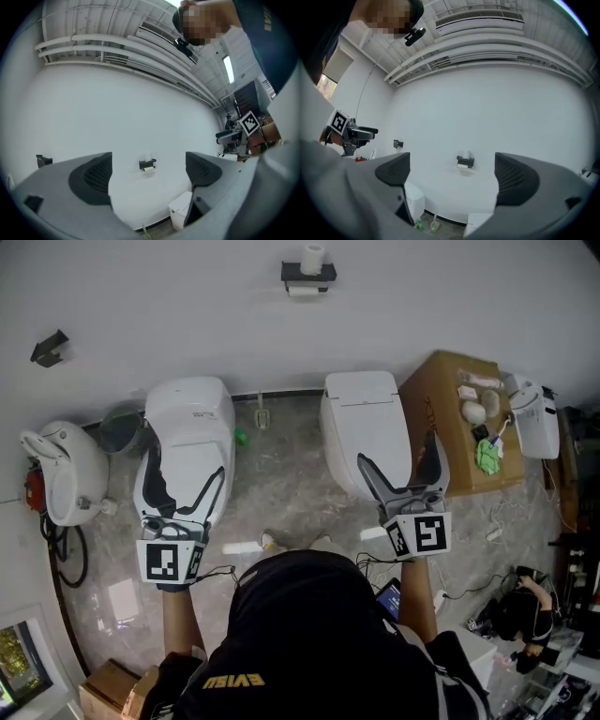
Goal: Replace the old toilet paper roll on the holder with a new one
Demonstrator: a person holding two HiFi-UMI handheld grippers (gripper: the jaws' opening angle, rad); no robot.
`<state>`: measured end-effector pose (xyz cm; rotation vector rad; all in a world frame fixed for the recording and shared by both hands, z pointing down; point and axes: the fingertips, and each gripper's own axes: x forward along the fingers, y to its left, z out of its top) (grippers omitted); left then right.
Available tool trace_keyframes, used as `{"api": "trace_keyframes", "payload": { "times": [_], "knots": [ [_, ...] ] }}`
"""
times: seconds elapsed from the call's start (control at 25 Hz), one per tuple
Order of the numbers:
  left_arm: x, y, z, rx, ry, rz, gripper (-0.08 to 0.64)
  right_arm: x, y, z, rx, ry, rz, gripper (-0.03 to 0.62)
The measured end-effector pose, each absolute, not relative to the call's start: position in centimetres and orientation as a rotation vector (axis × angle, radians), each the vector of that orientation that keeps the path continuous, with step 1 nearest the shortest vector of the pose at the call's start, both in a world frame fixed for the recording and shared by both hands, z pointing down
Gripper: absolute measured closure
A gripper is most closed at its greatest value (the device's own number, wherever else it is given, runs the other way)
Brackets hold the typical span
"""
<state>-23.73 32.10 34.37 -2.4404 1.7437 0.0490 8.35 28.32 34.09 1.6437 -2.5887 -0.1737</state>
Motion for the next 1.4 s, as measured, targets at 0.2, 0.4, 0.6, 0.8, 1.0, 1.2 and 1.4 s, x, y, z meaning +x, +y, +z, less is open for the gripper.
{"api": "trace_keyframes", "payload": {
  "times": [0.2,0.4,0.6,0.8,1.0,1.2,1.4],
  "knots": [
    [-25.4,32.3,34.8,-2.447,1.696,0.007,0.083,6.3,29.3,33.7,1.657,-2.574,-0.166,0.04],
    [-28.1,31.5,35.6,-2.421,1.722,-0.032,0.083,5.1,28.7,34.2,1.67,-2.528,-0.181,0.04],
    [-28.1,29.6,36.5,-2.435,1.734,-0.045,0.083,6.5,27.2,35.2,1.703,-2.507,-0.142,0.04],
    [-26.7,25.7,35.5,-2.318,1.828,-0.046,0.083,7.7,23.4,35.6,1.696,-2.555,-0.114,0.04],
    [-24.3,20.8,35.5,-2.355,1.792,-0.029,0.084,8.2,17.6,36.0,1.66,-2.61,-0.092,0.04],
    [-19.7,14.4,34.9,-2.375,1.764,-0.058,0.084,10.0,11.4,36.2,1.589,-2.641,-0.094,0.041],
    [-15.9,9.7,34.8,-2.385,1.778,-0.09,0.084,11.8,6.4,36.5,1.482,-2.667,-0.113,0.041]
  ]
}}
